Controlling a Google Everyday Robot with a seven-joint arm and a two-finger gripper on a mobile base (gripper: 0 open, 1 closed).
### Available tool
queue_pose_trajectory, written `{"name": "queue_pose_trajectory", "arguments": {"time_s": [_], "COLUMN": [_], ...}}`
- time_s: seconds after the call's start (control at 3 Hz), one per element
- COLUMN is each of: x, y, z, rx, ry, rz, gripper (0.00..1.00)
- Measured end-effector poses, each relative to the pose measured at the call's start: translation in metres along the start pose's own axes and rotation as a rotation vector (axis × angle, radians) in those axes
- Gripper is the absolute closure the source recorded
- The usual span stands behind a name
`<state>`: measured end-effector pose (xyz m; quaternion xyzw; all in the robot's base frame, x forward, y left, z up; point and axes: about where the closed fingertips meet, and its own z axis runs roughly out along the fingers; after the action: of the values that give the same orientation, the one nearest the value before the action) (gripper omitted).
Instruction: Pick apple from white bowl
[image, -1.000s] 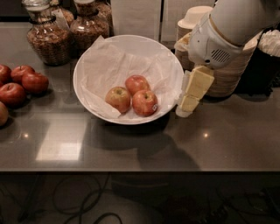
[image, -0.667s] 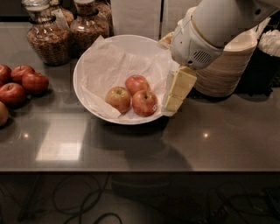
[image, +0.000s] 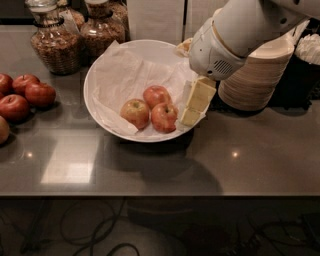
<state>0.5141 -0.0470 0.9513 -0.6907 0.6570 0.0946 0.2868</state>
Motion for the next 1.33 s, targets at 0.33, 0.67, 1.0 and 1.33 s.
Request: {"name": "queue_pose_trajectory", "arguments": {"time_s": [0.33, 0.67, 1.0, 1.33], "x": [-0.01, -0.017, -0.021, -0.028], "y": [-0.013, -0.023, -0.027, -0.022], "z": [0.02, 0.036, 0.047, 0.063], "rx": [-0.015, -0.035, -0.048, -0.068], "ry": [-0.035, -0.06, -0.075, -0.077], "rz": [-0.024, -0.044, -0.056, -0.113], "gripper": [0.0, 0.0, 0.09, 0.09]}}
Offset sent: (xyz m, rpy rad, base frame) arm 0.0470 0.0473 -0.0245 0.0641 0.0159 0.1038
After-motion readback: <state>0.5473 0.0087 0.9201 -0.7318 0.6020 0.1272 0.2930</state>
